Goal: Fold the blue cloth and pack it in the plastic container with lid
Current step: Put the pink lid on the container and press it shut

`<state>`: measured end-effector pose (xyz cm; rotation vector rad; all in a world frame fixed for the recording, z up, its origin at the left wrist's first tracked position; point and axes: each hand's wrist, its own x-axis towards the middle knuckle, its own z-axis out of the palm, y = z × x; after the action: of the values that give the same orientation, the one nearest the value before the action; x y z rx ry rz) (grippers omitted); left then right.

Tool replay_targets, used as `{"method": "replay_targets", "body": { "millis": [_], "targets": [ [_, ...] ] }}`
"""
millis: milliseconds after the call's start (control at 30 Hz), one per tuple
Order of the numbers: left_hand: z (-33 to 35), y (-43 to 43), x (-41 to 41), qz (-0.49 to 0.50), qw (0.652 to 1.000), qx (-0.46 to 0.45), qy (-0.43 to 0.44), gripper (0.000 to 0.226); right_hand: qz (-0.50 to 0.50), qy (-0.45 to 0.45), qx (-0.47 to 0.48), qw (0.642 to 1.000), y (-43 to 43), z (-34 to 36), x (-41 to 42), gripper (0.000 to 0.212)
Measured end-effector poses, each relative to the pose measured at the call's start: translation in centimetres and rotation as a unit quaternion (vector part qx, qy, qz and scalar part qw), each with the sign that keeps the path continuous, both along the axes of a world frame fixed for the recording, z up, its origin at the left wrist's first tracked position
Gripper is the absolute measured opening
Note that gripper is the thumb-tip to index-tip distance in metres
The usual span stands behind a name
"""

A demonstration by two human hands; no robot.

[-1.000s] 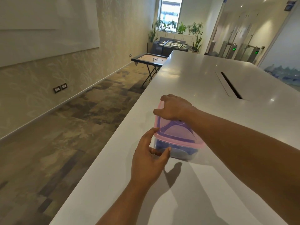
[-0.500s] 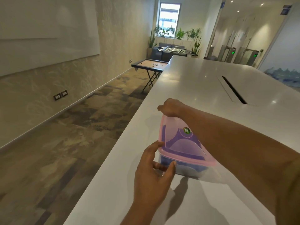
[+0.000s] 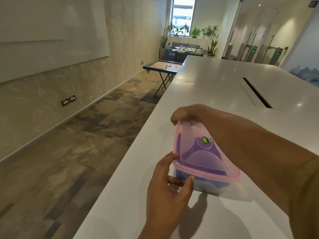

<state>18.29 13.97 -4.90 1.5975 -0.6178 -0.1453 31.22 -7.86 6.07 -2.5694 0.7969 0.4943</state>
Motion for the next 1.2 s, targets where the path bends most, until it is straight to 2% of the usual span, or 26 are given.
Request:
{"method": "replay_targets", "body": {
  "millis": [133, 200, 267, 367, 433, 567, 733, 900, 1200],
  "targets": [
    [0.0, -0.1, 0.0, -0.005, 1.000, -0.007, 0.012, 0.065, -0.006, -0.016, 0.005, 1.000, -0.2, -0.4, -0.2, 0.011],
    [0.0, 0.0, 0.1, -0.002, 1.000, -0.008, 0.006, 0.064, -0.013, -0.040, 0.007, 0.999, -0.3, -0.6, 0.0, 0.019],
    [0.1, -0.1, 0.1, 0.000, 1.000, -0.006, -0.003, 0.059, -0.012, -0.101, -0.046, 0.994, -0.3, -0.8, -0.2, 0.031],
    [0.4, -0.2, 0.0, 0.003, 1.000, 0.005, -0.014, 0.052, 0.028, -0.228, -0.180, 0.956, -0.2, -0.9, -1.6, 0.033],
    [0.4, -0.1, 0.1, 0.007, 1.000, 0.010, -0.021, 0.050, 0.056, -0.260, -0.179, 0.947, 0.4, -1.0, -3.3, 0.034],
    [-0.2, 0.3, 0.3, 0.004, 0.999, 0.010, -0.047, 0.052, 0.082, -0.234, -0.117, 0.962, 1.9, -1.1, -9.2, 0.060],
    [-0.5, 0.3, 0.7, 0.011, 0.998, 0.008, -0.066, 0.055, 0.079, -0.201, -0.094, 0.972, 3.0, -1.0, -16.5, 0.077],
    [-0.6, 0.1, 0.6, 0.010, 0.997, 0.016, -0.073, 0.056, 0.064, -0.270, -0.143, 0.950, 3.7, -2.7, -18.2, 0.065],
    [-0.7, 0.1, 0.3, 0.023, 0.994, 0.038, -0.104, 0.057, 0.046, -0.290, -0.129, 0.947, 3.4, -3.6, -18.2, 0.057]
  ]
}}
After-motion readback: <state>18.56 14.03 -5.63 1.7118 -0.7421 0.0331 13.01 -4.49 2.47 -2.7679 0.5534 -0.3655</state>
